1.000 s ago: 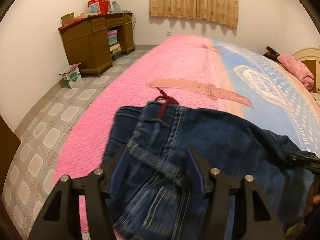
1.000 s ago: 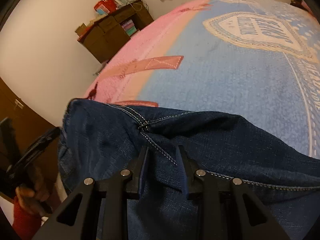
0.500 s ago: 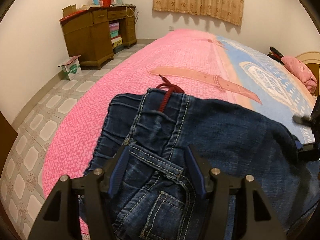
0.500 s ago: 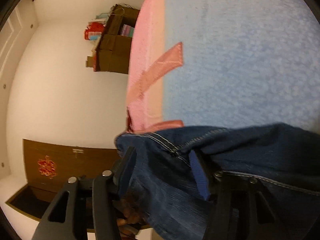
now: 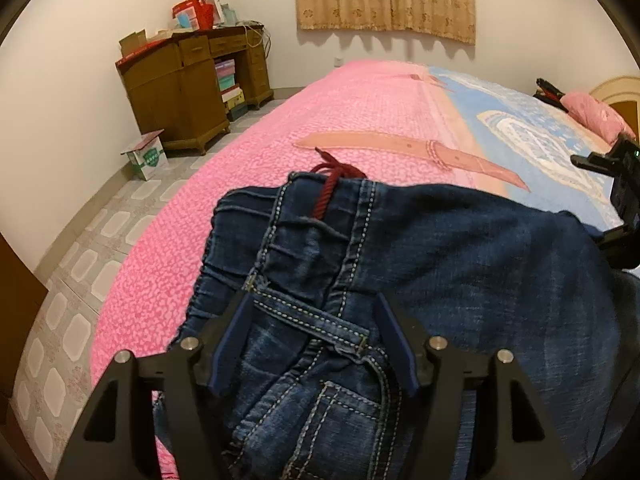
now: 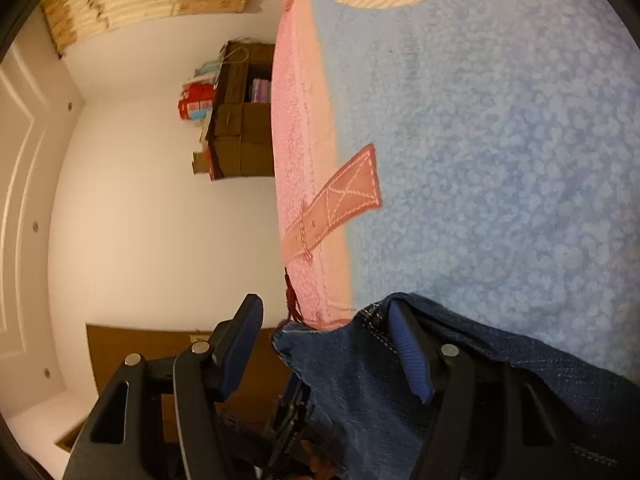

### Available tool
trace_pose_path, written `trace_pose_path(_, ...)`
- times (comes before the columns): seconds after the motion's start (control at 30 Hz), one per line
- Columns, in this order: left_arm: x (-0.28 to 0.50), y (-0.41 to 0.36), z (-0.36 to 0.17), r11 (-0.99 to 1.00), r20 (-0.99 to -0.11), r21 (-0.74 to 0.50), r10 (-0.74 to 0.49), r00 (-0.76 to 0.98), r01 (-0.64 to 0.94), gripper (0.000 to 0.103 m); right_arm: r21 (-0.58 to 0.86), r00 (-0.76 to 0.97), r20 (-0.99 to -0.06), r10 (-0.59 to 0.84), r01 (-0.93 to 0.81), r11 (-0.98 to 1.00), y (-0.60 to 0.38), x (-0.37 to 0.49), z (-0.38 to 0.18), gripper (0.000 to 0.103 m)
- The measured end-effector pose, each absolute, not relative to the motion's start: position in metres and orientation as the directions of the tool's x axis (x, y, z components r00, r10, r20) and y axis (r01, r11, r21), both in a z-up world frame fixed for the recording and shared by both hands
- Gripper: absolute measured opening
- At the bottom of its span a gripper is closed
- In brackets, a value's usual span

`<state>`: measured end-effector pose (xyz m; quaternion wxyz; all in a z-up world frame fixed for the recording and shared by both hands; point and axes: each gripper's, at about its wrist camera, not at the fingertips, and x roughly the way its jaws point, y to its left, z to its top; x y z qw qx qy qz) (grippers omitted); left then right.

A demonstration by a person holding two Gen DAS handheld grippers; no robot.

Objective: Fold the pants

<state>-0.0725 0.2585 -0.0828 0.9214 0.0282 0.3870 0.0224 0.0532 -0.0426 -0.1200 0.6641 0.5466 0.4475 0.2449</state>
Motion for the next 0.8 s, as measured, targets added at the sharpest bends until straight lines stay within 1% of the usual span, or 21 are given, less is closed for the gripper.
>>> trace_pose_path(0.07,-0.073,0.259,-0.081,0.998,-0.719,0.064,0.057,0.692,-0.016,0.066,0.939,0.468,-0.343,0.815,0.156,0.306,-0.045,0.053,-0.113,0.065)
trace_pose_path(0.1,-0.073,0.261,-0.079,0.998,-0.724,0.058,0.051,0.688,-0.012,0.067,0.931,0.493,-0.361,0.792,0.143,0.336,-0.051,0.051,-0.104,0.065)
trace_pose_path(0.17,-0.073,0.265,-0.075,0.999,-0.729,0.045,0.045,0.683,-0.017,0.067,0.901,0.6,-0.4,0.693,0.116,0.419,-0.079,0.038,-0.077,0.066)
trace_pose_path(0.2,-0.074,0.267,-0.073,0.999,-0.73,0.034,0.04,0.682,-0.022,0.067,0.894,0.662,-0.378,0.647,0.081,0.44,-0.092,0.026,-0.059,0.066)
trace_pose_path(0.23,-0.075,0.269,-0.071,0.999,-0.73,0.022,0.035,0.683,-0.028,0.067,0.897,0.685,-0.346,0.641,0.041,0.44,-0.097,0.017,-0.048,0.066)
trace_pose_path(0.27,-0.076,0.27,-0.071,0.999,-0.729,0.019,0.038,0.683,-0.034,0.067,0.894,0.685,-0.337,0.646,0.017,0.448,-0.095,0.01,-0.041,0.066)
trace_pose_path(0.33,-0.078,0.27,-0.072,0.999,-0.732,0.021,0.045,0.679,-0.043,0.067,0.857,0.64,-0.394,0.659,-0.004,0.515,-0.077,0.0,-0.035,0.066)
trace_pose_path(0.37,-0.079,0.269,-0.073,0.999,-0.735,0.026,0.049,0.676,-0.045,0.067,0.828,0.592,-0.441,0.675,-0.021,0.56,-0.06,-0.003,-0.037,0.066)
trace_pose_path(0.4,-0.08,0.267,-0.074,0.998,-0.737,0.035,0.057,0.673,-0.047,0.067,0.812,0.555,-0.466,0.689,-0.042,0.582,-0.046,-0.006,-0.041,0.066)
trace_pose_path(0.47,-0.083,0.265,-0.074,0.998,-0.737,0.051,0.068,0.672,-0.045,0.067,0.796,0.48,-0.492,0.726,-0.088,0.598,-0.016,-0.007,-0.054,0.066)
trace_pose_path(0.57,-0.086,0.263,-0.078,0.995,-0.737,0.089,0.09,0.67,-0.035,0.07,0.781,0.402,-0.54,0.74,-0.088,0.618,0.012,0.008,-0.075,0.065)
trace_pose_path(0.6,-0.087,0.264,-0.08,0.995,-0.738,0.093,0.089,0.669,-0.03,0.071,0.766,0.401,-0.564,0.722,-0.072,0.639,0.012,0.018,-0.082,0.059)
trace_pose_path(0.63,-0.087,0.264,-0.083,0.995,-0.737,0.098,0.087,0.67,-0.021,0.072,0.751,0.411,-0.584,0.7,-0.053,0.658,0.009,0.028,-0.088,0.054)
trace_pose_path(0.67,-0.087,0.264,-0.084,0.994,-0.735,0.106,0.09,0.672,-0.018,0.073,0.77,0.408,-0.575,0.709,-0.023,0.638,0.002,0.039,-0.095,0.049)
trace_pose_path(0.7,-0.088,0.263,-0.085,0.993,-0.734,0.116,0.097,0.673,-0.016,0.073,0.806,0.415,-0.543,0.73,0.016,0.591,-0.008,0.049,-0.1,0.039)
trace_pose_path(0.73,-0.088,0.262,-0.085,0.992,-0.731,0.127,0.104,0.675,-0.016,0.073,0.823,0.431,-0.527,0.732,0.045,0.566,-0.016,0.053,-0.1,0.036)
trace_pose_path(0.77,-0.088,0.261,-0.084,0.992,-0.73,0.129,0.107,0.675,-0.018,0.073,0.837,0.47,-0.503,0.725,0.057,0.544,-0.028,0.055,-0.091,0.037)
trace_pose_path(0.8,-0.088,0.262,-0.083,0.992,-0.733,0.121,0.102,0.673,-0.018,0.073,0.843,0.526,-0.47,0.709,0.028,0.537,-0.038,0.051,-0.077,0.037)
